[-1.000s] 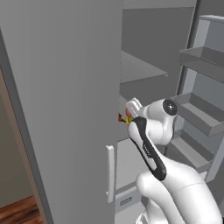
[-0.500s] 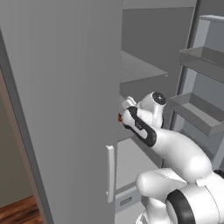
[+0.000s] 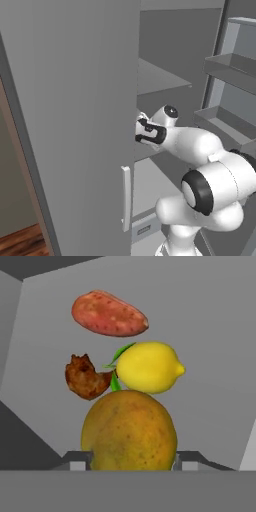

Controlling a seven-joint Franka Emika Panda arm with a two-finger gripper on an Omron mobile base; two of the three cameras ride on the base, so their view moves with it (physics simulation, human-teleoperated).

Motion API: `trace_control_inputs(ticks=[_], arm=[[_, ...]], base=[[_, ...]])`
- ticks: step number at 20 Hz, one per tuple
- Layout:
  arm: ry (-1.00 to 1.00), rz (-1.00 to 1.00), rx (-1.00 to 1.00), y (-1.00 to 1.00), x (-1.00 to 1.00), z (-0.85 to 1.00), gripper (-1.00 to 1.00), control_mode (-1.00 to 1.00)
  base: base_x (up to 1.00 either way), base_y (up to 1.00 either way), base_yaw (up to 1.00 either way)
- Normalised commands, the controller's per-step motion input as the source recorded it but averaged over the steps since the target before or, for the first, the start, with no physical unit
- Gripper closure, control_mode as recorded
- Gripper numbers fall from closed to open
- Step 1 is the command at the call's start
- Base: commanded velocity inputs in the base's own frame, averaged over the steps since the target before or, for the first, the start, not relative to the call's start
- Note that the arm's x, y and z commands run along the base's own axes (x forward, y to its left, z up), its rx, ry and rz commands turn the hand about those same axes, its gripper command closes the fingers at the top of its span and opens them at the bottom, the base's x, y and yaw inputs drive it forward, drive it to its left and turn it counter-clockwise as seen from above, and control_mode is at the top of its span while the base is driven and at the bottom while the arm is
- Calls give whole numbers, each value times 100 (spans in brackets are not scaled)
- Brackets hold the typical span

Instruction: Take the orange and lemon from the highest rack and move them to the second highest rack where the sweet potato and chicken drumstick are located, to maximize freezer space. Close the freezer door after rearranging.

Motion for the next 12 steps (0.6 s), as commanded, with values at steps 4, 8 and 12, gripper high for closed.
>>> trace_control_inputs(ticks=[4,8,12], arm=[[9,0,0,23,40,-40,100,-100],[16,0,0,24,43,-34,100,-100],[15,0,0,20,36,-41,-100,-100]], base=[[0,0,0],[0,0,0],[0,0,0]])
